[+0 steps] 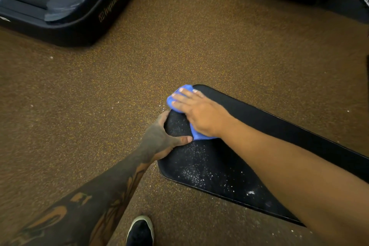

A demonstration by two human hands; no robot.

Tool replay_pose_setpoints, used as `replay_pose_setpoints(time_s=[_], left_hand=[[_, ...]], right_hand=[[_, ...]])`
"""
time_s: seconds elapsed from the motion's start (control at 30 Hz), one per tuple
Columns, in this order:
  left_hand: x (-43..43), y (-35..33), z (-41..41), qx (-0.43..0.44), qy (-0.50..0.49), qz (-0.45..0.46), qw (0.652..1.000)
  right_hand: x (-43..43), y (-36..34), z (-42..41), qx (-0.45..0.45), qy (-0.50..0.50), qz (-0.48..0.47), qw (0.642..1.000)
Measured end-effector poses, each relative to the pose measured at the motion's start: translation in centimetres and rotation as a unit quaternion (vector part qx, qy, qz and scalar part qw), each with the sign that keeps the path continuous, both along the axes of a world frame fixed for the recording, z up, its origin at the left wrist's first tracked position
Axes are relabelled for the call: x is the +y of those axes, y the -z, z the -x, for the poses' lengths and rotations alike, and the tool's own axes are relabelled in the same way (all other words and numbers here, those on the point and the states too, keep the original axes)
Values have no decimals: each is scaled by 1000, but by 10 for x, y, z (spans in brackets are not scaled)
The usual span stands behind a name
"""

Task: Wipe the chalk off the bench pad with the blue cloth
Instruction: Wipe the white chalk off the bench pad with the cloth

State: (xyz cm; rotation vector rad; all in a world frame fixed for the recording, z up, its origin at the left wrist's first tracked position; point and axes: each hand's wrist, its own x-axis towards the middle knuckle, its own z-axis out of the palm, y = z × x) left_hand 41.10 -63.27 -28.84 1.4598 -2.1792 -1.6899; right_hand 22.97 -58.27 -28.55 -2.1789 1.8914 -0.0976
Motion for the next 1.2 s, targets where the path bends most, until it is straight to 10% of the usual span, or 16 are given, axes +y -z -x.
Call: replay_pose_setpoints(time_s=[0.1,0.27,0.4,0.53,0.67,0.83,0.97,1.13,1.2], left_hand=[[-1,1,-2,-1,8,-8,1000],[-4,-2,-7,22,25,-33,999],[-5,-1,-9,19,26,-39,999],[-2,-1,-10,26,21,-37,999],[2,1,-12,15,17,-44,999],[6,2,-9,23,5,-37,999],[7,5,-10,32,-13,-68,997],[9,11,-15,62,-52,-98,992],[10,11,-18,65,-52,-111,990]], right_hand=[[3,-1,18,-6,161,17,987],[44,-1,-9,-7,33,13,999],[53,-2,15,1,211,22,977],[76,5,-16,-4,56,17,998],[72,-3,9,-23,230,10,973],[87,0,-29,-1,61,29,998],[73,-5,-11,6,245,12,969],[79,0,-43,-2,98,36,995],[69,-4,-24,6,187,28,982]])
